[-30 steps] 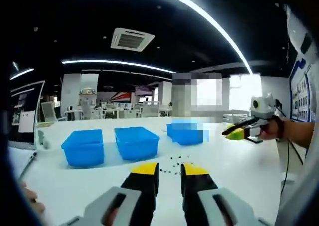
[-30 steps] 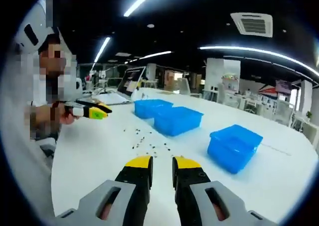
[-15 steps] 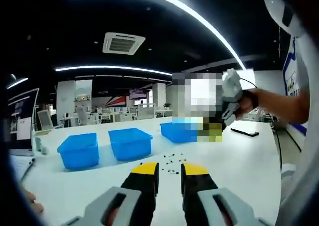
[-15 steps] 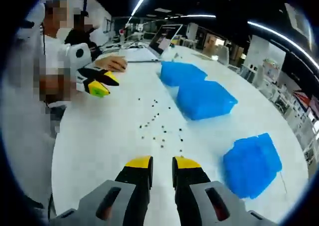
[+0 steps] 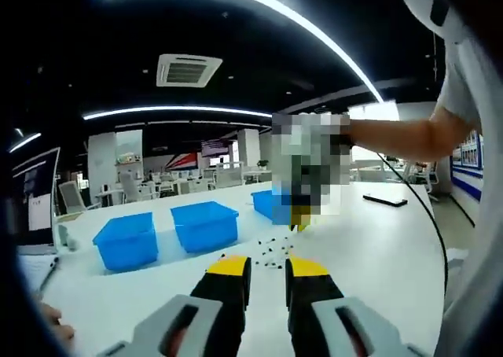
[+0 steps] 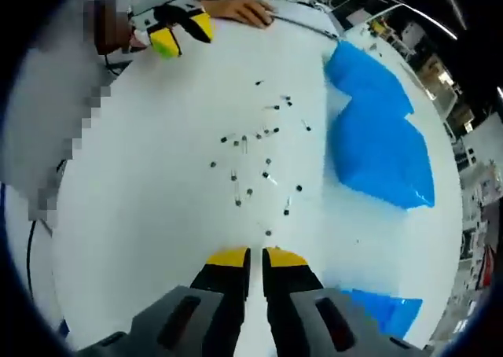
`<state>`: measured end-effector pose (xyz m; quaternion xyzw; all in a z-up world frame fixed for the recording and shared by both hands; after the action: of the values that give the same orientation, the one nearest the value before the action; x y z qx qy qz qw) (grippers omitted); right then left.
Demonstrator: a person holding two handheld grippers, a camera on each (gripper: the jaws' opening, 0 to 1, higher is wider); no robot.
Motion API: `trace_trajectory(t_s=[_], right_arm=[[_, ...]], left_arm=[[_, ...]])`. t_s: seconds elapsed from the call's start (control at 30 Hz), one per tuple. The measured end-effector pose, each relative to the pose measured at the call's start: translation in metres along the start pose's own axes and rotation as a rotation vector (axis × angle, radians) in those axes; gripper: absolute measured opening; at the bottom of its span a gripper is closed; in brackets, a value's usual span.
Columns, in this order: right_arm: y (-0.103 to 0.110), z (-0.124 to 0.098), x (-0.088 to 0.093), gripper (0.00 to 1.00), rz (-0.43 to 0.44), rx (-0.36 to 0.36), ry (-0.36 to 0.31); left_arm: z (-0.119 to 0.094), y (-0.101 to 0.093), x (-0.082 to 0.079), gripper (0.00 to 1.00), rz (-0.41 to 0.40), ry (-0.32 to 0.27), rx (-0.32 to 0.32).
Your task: Pick up the resistors one by one and place each resistor into its matching bin, sorting the parts by color and model until every resistor is separated into the correct bin for its type
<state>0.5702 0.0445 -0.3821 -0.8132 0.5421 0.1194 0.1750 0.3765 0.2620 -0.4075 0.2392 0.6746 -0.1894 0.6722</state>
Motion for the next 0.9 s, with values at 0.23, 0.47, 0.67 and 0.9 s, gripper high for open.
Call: trace_trajectory(t_s=[0.23, 0.47, 0.67, 0.9], right_arm=[[-0.01, 0.01, -0.011, 0.13, -0.029, -0.119, 0.009], [-0.021, 0.015, -0.01, 0.11, 0.042, -0.165, 0.014], [-0.028, 0.014, -0.004, 0.05, 0.15, -0.158, -0.026], [-0.021, 0.001, 0.0, 0.04, 0.192, -0.111, -0.12]], left_arm=[[-0.001, -0.007, 0.0, 0.2, -0.008, 0.005, 0.01], [-0.002, -0.004, 0.0, 0.2, -0.009, 0.006, 0.009], [-0.002, -0.002, 0.002, 0.2, -0.021, 0.017, 0.0], [-0.005, 0.008, 0.002, 0.2, -0.041, 0.018, -0.032]])
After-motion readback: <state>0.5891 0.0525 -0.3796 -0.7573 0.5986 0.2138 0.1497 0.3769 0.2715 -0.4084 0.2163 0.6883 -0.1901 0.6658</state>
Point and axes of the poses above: the point that each gripper's makers call its tool centre point, and the gripper's own axes: z roughly forward along the fingers, y roughly to its left, x roughly out of its underside, the point moved 10 cm from there along -z, roughly backward along the fingers, and after that the axes turned 6 degrees about -y, right-handed, at the moved point
